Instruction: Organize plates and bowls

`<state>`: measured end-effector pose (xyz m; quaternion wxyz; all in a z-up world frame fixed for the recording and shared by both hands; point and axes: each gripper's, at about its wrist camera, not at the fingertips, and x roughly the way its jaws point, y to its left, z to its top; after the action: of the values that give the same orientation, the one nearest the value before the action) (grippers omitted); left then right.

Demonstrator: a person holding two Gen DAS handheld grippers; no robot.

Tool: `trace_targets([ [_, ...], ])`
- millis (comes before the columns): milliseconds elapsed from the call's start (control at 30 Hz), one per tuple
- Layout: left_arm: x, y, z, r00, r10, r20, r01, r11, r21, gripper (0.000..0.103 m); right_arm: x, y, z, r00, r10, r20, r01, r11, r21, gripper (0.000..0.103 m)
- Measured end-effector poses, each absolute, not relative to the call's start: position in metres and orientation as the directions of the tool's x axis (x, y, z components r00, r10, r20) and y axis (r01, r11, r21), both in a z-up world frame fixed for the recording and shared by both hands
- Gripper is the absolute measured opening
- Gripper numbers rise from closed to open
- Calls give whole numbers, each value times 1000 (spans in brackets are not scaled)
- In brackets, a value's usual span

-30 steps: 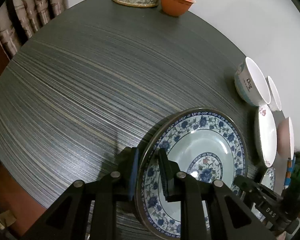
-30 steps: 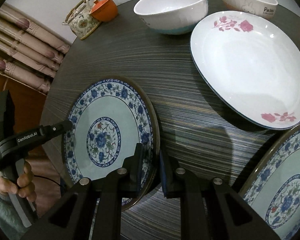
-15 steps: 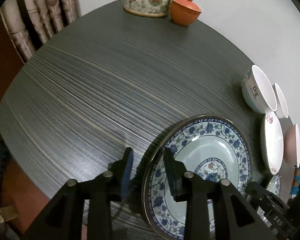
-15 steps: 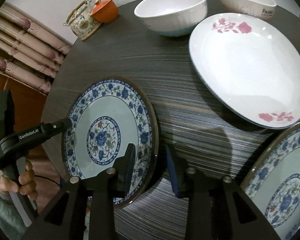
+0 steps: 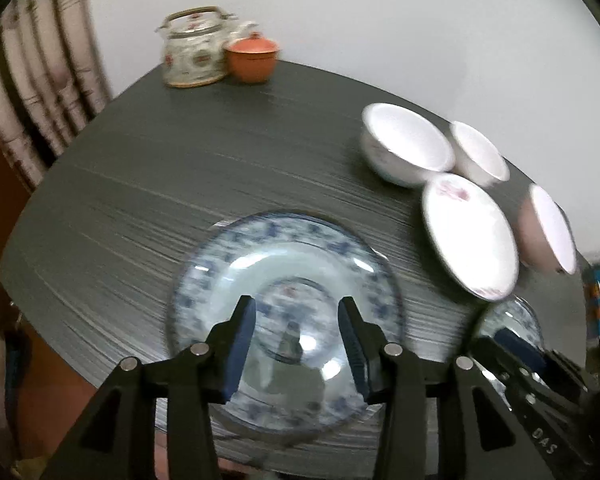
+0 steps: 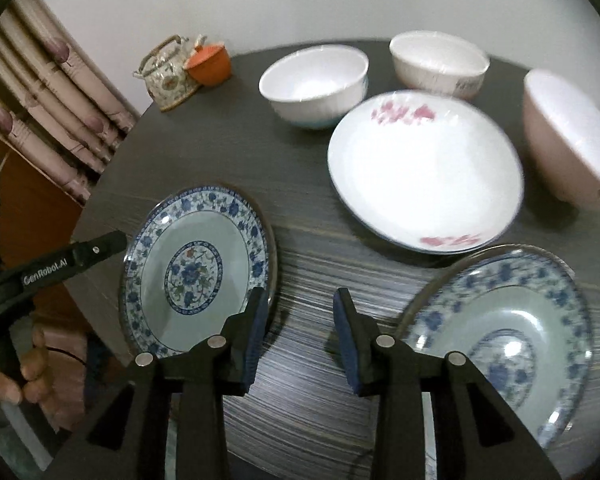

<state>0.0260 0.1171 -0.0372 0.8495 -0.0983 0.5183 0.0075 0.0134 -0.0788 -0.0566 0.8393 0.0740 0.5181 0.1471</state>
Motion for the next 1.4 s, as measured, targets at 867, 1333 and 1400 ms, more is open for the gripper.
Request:
trace_targets([
  [867, -33, -6, -44, 466, -152, -871, 109, 988, -114, 44, -56, -165, -38, 554, 183, -812, -27, 979, 202, 34],
  [1333, -35, -29, -58, 435, -169, -885, 168, 980, -105, 44, -79, -209, -40, 578, 155, -801, 42, 975, 219, 34],
  [1400, -35, -33, -60, 426, -175, -888, 177, 978, -107, 44, -81, -215, -39, 580, 149, -801, 58, 973, 223, 34],
])
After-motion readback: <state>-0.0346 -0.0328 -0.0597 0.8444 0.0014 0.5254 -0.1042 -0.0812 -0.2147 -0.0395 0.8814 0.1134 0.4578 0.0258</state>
